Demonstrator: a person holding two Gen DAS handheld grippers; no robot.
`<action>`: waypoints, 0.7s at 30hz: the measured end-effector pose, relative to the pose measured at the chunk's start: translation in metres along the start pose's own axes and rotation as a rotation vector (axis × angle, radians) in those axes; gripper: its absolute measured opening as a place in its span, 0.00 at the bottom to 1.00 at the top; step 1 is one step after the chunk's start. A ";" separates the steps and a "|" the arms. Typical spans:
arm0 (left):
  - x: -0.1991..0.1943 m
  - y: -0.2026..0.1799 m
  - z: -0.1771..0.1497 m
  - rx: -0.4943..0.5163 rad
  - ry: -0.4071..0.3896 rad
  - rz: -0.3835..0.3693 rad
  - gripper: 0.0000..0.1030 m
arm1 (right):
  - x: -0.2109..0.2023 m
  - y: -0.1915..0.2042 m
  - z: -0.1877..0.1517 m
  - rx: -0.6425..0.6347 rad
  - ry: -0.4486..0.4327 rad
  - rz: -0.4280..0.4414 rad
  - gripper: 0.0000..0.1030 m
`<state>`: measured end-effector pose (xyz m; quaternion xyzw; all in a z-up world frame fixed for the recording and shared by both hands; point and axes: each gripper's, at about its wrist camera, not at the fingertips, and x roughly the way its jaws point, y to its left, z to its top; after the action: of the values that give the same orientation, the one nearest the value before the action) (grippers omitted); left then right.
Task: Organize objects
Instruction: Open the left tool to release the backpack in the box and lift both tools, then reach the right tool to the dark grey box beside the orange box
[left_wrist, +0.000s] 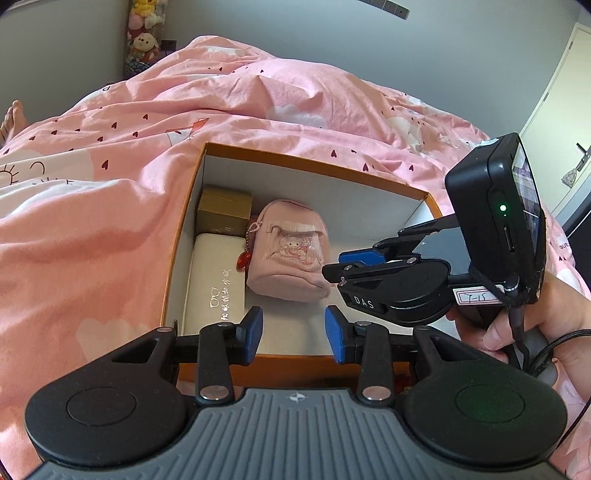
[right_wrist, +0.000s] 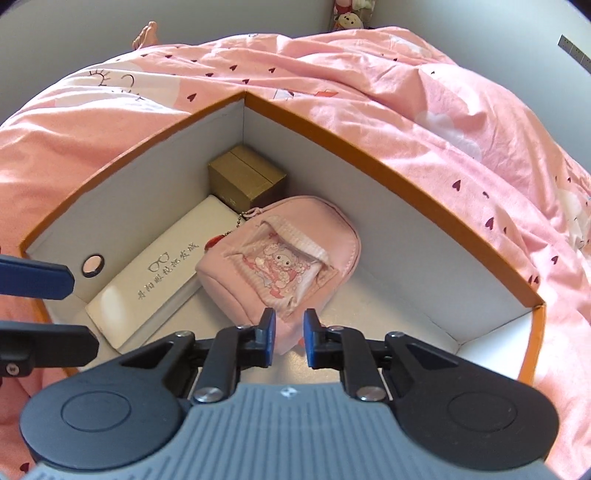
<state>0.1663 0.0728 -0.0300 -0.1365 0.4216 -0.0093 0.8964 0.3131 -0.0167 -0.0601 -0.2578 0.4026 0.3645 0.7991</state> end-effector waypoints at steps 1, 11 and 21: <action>-0.003 -0.001 -0.002 0.005 -0.003 -0.012 0.41 | -0.006 0.001 -0.001 0.001 -0.007 -0.005 0.18; -0.035 -0.006 -0.022 0.029 -0.017 -0.101 0.43 | -0.093 0.010 -0.029 0.150 -0.181 -0.017 0.36; -0.041 -0.002 -0.054 0.030 0.042 -0.138 0.44 | -0.144 0.030 -0.088 0.279 -0.256 -0.046 0.50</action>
<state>0.0995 0.0631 -0.0317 -0.1514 0.4296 -0.0802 0.8866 0.1900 -0.1147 0.0076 -0.1051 0.3382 0.3166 0.8799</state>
